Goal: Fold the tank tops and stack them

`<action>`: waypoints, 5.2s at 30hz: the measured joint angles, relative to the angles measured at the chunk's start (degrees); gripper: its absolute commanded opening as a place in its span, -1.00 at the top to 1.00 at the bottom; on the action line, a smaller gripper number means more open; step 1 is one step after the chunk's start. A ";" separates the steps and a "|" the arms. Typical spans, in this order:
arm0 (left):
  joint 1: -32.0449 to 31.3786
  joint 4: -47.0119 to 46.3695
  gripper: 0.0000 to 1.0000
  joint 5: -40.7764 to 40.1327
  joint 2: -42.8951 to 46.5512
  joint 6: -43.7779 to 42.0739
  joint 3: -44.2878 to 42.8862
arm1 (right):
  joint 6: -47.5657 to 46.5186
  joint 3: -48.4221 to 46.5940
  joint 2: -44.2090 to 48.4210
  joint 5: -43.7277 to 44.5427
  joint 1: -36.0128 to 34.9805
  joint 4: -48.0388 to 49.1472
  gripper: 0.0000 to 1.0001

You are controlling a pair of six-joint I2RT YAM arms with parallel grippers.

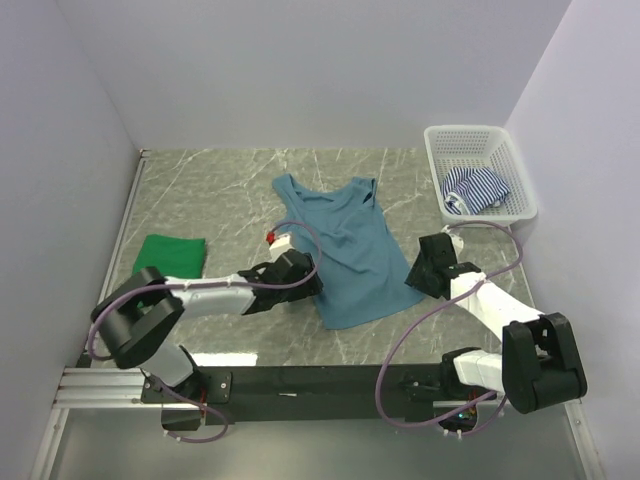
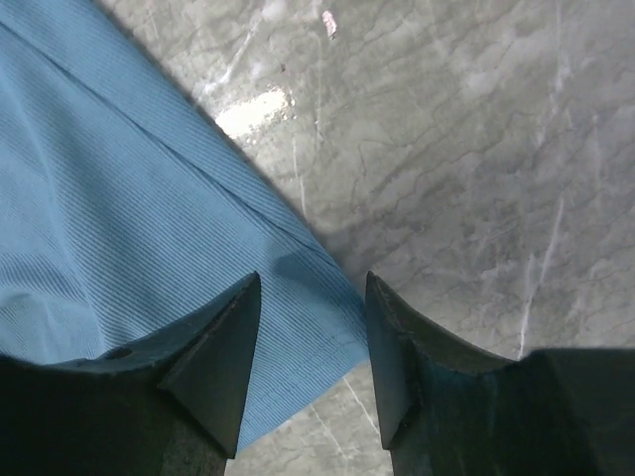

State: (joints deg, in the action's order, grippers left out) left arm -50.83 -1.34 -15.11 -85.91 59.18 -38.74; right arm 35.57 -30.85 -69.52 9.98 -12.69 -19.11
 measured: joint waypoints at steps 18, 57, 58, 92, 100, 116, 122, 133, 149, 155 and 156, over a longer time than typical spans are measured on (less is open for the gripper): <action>9.40 10.23 0.99 -9.05 4.81 -4.13 -9.55 | 2.51 -4.57 17.03 -5.16 -10.97 -7.69 1.00; 15.15 1.51 0.14 9.60 1.92 -0.76 -1.42 | 1.73 -19.54 -15.32 -13.18 11.61 2.05 1.00; 14.80 0.92 0.14 9.14 1.14 0.15 -1.46 | 1.62 -19.54 -15.32 -13.40 11.85 2.10 1.00; 7.78 19.19 0.99 -17.84 -16.02 9.64 -20.31 | 0.09 -18.51 -13.97 -17.88 15.85 3.30 1.00; 10.75 23.47 0.99 -21.05 -0.42 3.06 -20.22 | -1.14 -18.38 -5.38 -18.14 15.85 0.57 1.00; 9.05 22.67 0.53 -9.88 16.92 -1.51 -1.14 | -1.99 -2.80 13.92 -21.75 15.67 -3.30 0.34; 7.98 22.82 0.23 -6.12 27.08 -0.98 1.49 | -2.21 -2.14 19.82 -21.22 15.67 -6.05 0.13; 10.43 19.91 0.21 -5.99 20.96 -2.69 2.21 | -2.19 0.81 15.21 -20.11 15.67 -5.60 0.17; 21.75 4.50 0.07 7.78 13.27 -8.72 7.23 | 1.29 3.13 8.68 -12.28 2.67 -3.19 0.17; 22.03 1.90 0.08 9.86 11.93 -9.97 7.52 | 3.26 3.10 8.31 -6.88 -3.15 -3.17 0.15; 22.03 1.60 0.08 10.08 11.91 -10.05 7.56 | 3.58 3.10 8.28 -6.03 -3.82 -3.15 0.15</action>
State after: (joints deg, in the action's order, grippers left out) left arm -28.80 0.25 -5.04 -74.00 49.12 -31.18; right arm 39.16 -27.75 -61.23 3.95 -16.51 -22.26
